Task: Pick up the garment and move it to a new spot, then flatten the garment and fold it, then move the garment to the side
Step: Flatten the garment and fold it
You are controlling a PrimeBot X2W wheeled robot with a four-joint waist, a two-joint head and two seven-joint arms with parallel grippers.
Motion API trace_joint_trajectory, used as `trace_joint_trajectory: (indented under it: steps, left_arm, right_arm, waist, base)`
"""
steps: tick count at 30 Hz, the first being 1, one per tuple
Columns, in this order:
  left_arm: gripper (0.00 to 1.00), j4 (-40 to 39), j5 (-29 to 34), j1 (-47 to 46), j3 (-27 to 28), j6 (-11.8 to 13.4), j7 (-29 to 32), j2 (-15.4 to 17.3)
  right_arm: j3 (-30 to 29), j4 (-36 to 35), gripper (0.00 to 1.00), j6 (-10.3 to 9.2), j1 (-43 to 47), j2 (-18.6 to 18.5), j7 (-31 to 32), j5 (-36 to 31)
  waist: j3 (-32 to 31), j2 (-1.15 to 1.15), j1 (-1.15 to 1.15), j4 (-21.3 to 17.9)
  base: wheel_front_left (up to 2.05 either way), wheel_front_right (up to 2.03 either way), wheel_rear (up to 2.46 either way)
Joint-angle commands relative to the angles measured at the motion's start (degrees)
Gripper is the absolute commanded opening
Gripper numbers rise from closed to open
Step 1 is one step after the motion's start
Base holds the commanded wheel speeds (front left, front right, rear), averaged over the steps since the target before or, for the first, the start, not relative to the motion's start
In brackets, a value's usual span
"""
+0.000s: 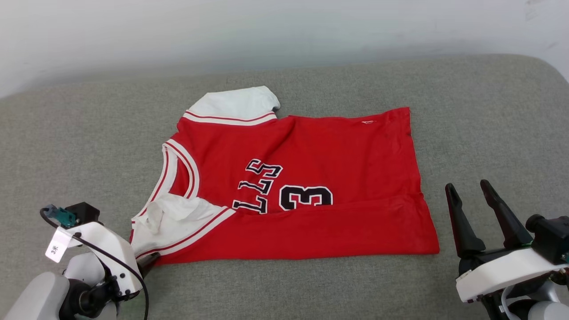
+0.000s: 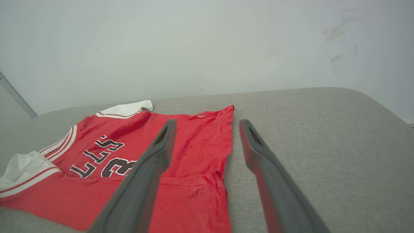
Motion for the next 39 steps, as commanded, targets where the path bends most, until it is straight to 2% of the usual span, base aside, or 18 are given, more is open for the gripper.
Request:
trace_joint_trajectory:
  steps: [1,6,7,8,9,10,11,16,20,25,31,39]
  left_arm:
    - [1.00,0.4,-0.1,-0.6,-0.2,0.2,0.6,-0.3]
    - [1.00,2.3,0.2,-0.2,-3.6,-0.2,3.9,-1.7]
    - [0.89,2.8,0.1,0.0,-4.6,-0.2,4.8,-2.1]
    - [0.49,3.0,0.2,0.1,-5.2,-0.5,5.0,-2.8]
    - [0.34,3.3,0.3,0.0,-5.6,-0.7,4.7,-3.4]
    - [0.06,3.7,0.5,-0.1,-6.0,-0.9,4.5,-3.7]
    - [0.00,4.1,0.3,-0.2,-6.1,-1.4,4.2,-4.1]
    - [0.00,5.0,0.9,-1.0,-6.1,-3.0,2.3,-3.9]
    - [0.00,3.5,1.8,-2.0,-5.1,-4.0,-0.7,-3.0]
    - [0.00,-1.1,3.0,-2.3,-4.1,-3.6,-2.9,-1.8]
    - [0.00,-6.4,3.9,-2.1,-3.4,-2.9,-4.0,-0.8]
    - [0.00,-10.1,4.6,-3.6,-3.3,-2.0,-4.4,-0.5]
  right_arm:
    - [0.0,0.1,1.00,-0.02,-0.6,0.2,0.0,0.5]
    - [-0.1,1.8,1.00,-0.02,-1.2,0.3,-0.6,1.3]
    - [-0.2,2.2,1.00,-0.02,-1.2,0.3,-0.6,1.5]
    - [-0.4,2.5,1.00,-0.02,-1.4,0.3,-0.6,1.9]
    - [-0.6,3.1,1.00,-0.02,-1.4,0.1,-0.4,1.9]
    - [-0.8,3.4,1.00,-0.02,-1.5,-0.2,-0.3,2.2]
    - [-1.0,3.8,1.00,-0.02,-1.6,-0.3,-0.1,2.5]
    - [-1.8,5.7,1.00,-0.02,-1.1,-1.5,1.6,5.1]
    - [-2.7,7.4,1.00,-0.02,-0.5,-3.2,7.0,8.0]
    - [-3.1,8.5,1.00,-0.02,-0.6,-5.2,17.3,10.6]
    - [-1.7,8.3,1.00,-0.02,-2.2,-6.3,28.0,10.3]
    - [1.8,13.6,1.00,-0.02,-8.5,-7.7,33.4,9.5]
  waist:
    - [1.5,0.00,0.00,-0.7]
    - [3.3,0.00,0.00,-1.5]
    - [3.5,0.00,0.00,-1.6]
    - [3.6,0.00,0.00,-1.6]
    - [3.6,0.00,0.00,-1.6]
    - [3.7,0.00,0.00,-1.6]
    - [3.7,0.00,0.00,-1.5]
    - [2.6,0.00,0.00,-1.1]
    - [1.4,0.00,0.00,-0.5]
    - [0.5,0.00,0.00,0.9]
    - [1.7,0.00,0.00,2.4]
    - [4.9,0.00,0.00,3.7]
  base:
    - [0.00,0.00,0.00]
    - [0.00,0.00,0.00]
    - [0.00,0.00,0.00]
    - [0.00,0.00,0.00]
    - [0.00,0.00,0.00]
    - [0.00,0.00,0.00]
    - [0.00,0.00,0.00]
    - [0.00,0.00,0.00]
    - [0.00,0.00,0.00]
    - [0.00,0.00,0.00]
    - [0.00,0.00,0.00]
    - [0.00,0.00,0.00]
